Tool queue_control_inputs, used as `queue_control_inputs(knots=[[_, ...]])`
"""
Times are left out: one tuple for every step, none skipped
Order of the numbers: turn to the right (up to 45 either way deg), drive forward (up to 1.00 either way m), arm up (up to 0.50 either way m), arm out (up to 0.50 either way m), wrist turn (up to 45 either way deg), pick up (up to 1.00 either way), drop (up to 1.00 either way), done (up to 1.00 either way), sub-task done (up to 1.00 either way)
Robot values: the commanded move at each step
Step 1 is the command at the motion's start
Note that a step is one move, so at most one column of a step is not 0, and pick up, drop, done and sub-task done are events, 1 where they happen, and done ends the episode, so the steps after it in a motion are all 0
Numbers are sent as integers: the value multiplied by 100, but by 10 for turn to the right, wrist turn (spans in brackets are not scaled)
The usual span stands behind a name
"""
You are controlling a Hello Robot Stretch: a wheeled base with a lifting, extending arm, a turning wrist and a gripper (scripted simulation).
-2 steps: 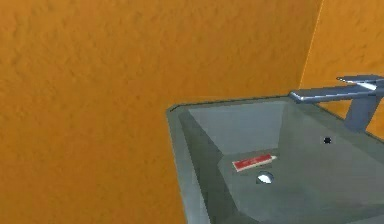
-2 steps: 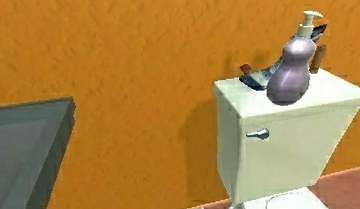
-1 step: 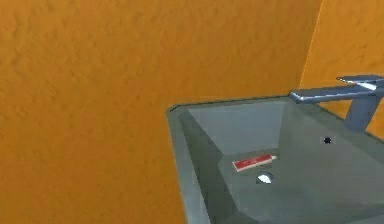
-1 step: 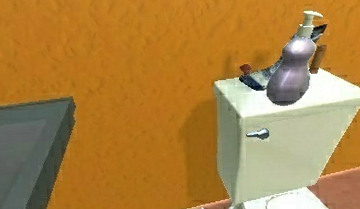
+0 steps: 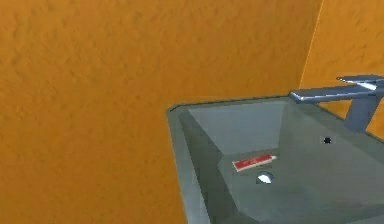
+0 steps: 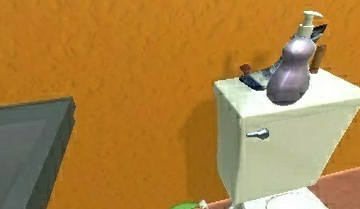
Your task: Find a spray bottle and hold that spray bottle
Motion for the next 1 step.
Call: queue_control_inputs(knots=[[0,0,0,0,0,0,0,100,0]])
